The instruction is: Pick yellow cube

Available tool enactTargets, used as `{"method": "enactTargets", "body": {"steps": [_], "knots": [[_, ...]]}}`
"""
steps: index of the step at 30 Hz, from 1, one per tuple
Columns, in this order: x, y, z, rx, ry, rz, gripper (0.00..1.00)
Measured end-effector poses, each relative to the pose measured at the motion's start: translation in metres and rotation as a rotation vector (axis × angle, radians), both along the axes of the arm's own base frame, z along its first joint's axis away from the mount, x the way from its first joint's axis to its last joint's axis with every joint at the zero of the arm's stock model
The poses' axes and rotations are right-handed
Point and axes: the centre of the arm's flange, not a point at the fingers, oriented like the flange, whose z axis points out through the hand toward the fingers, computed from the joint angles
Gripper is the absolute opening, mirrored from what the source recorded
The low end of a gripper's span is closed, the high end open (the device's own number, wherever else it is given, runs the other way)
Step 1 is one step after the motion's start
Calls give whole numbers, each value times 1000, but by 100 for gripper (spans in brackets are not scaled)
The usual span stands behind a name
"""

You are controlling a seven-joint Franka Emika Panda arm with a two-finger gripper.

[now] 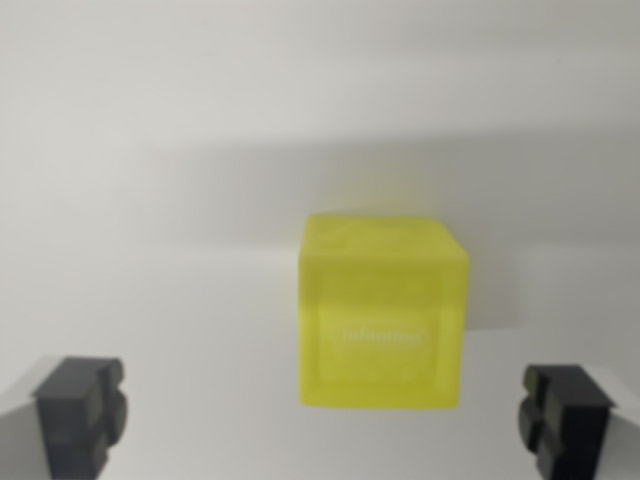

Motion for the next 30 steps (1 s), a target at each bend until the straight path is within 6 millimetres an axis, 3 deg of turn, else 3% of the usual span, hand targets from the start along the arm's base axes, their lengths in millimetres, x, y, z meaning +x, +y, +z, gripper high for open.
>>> {"method": "enactTargets", "body": {"steps": [30], "knots": [[-13, -14, -48, 0, 10, -12, 100]]}}
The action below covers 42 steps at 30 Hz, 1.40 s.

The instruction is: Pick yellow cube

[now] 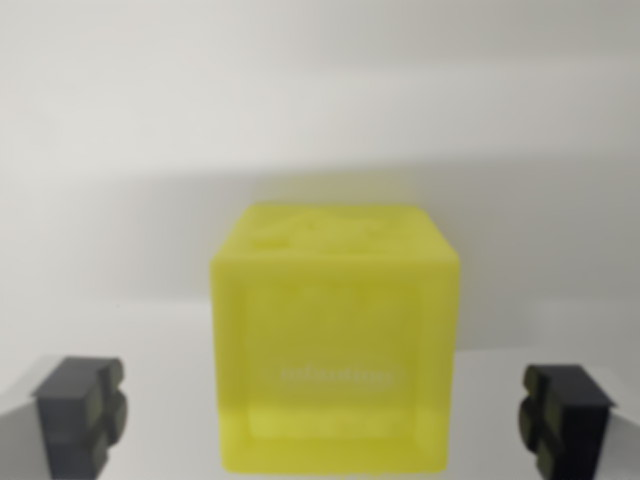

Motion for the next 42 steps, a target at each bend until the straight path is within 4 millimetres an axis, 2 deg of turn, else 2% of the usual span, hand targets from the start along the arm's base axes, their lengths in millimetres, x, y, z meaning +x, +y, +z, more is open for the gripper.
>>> {"method": "enactTargets", "body": {"steps": [29, 30, 42], "knots": [[-1, -1, -45, 0, 1, -2, 100], [-1, -1, -46, 0, 1, -2, 0], [0, -1, -31, -1, 1, -1, 0]]}}
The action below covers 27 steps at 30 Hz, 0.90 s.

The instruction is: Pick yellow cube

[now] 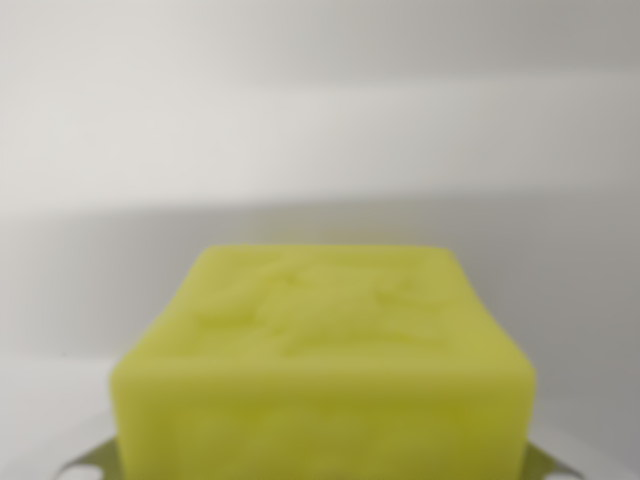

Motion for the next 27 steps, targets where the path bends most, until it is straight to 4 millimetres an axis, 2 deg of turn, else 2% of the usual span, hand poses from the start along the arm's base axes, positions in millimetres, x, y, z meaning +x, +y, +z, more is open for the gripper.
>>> {"method": "enactTargets", "body": {"steps": [27], "knots": [[0, 0, 45, 0, 0, 0, 0]]}}
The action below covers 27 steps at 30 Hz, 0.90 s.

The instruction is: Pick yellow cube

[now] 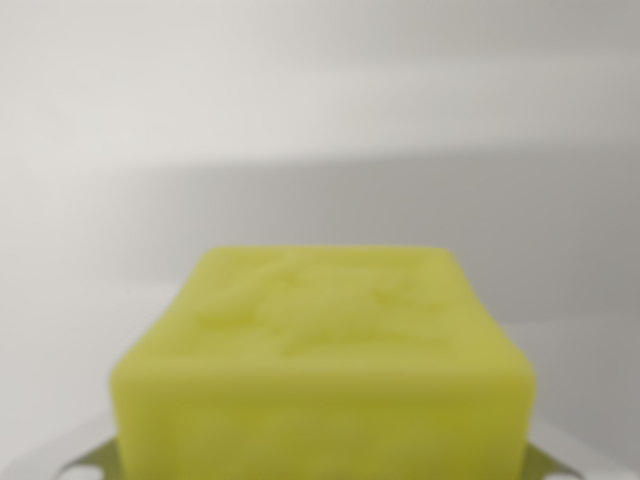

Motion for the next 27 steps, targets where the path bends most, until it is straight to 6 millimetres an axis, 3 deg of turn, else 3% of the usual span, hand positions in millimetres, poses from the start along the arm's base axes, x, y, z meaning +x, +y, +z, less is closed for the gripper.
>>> {"method": "enactTargets", "body": {"steps": [27], "knots": [[0, 0, 45, 0, 0, -1, 0]]}}
